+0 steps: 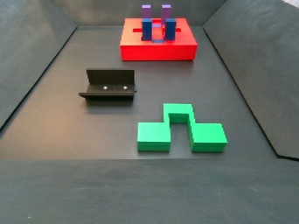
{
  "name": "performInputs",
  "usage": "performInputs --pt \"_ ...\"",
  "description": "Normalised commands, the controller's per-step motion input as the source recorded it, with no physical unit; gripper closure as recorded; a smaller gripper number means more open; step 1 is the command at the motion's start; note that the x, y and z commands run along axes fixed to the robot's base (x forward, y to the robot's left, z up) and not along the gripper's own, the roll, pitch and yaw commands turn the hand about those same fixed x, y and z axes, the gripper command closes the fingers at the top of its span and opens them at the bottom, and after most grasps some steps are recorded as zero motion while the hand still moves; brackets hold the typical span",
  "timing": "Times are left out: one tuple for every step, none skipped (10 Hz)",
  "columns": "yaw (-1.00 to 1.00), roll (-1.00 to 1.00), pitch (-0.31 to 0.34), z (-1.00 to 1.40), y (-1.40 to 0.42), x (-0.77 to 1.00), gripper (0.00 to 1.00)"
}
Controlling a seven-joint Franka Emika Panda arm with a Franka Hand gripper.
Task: Pick up the yellow object. Move up. Move to above the board. Insert the yellow object.
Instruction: Move to above the board, then insert the yellow object.
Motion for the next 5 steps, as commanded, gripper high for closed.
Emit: performInputs --pt "0.01 0.01 0.143 0.22 -1.4 0.88 1.0" --pt "0.01 0.02 0.141 0.22 -1.4 0.91 1.0" --pt "0.01 0.06 0.169 0.12 -0.71 0.5 1.0" --pt "0.01 0.06 0.154 0.07 -0.36 0.3 1.0" --pt "0.0 0.0 0.0 -0.02 -0.01 0.0 1.0"
